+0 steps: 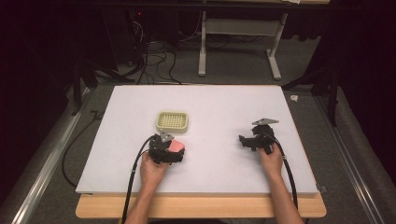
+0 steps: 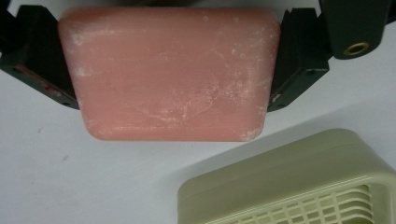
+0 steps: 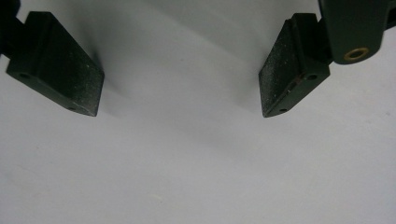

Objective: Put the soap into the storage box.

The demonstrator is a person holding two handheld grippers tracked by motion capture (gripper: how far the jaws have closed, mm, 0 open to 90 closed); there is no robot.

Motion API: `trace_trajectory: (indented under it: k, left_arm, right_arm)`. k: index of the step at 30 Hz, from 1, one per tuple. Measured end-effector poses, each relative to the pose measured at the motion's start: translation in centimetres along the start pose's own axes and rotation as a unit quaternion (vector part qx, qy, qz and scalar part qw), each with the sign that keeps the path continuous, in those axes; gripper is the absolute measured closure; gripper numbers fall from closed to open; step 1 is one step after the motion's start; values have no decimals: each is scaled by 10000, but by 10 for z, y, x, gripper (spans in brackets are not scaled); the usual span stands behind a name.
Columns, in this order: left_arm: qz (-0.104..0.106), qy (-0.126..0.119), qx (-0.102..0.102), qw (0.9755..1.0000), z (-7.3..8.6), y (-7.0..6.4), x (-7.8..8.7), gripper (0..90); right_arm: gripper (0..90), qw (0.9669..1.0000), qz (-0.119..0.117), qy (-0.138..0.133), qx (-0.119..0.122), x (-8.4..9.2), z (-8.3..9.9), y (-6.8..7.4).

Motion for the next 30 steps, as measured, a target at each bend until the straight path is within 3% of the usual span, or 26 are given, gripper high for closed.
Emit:
trace_trajectory:
  k: [9,24,30]
  left_arm:
    - [-99,71,-73,9999,-3,-1,1,139]
    - [58,-228,152,9996,-15,2,19,139]
    - [-2,-246,288,9993,-15,9,27,139]
  right_arm:
    - [147,10000,0,0,0,0,0,0]
    - [147,10000,-2,1,2,0,0,0]
    - [147,10000,-5,1,8,0,0,0]
Point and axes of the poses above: each handheld gripper's, and its own axes: x roughly backward along the jaws, z roughly out of its underside, y roughly to its left, the point moved 6 cm from there along -x, roughly forward along the jaws, and after that the axes turned 8 degrees about -x, right-handed, at the moved point
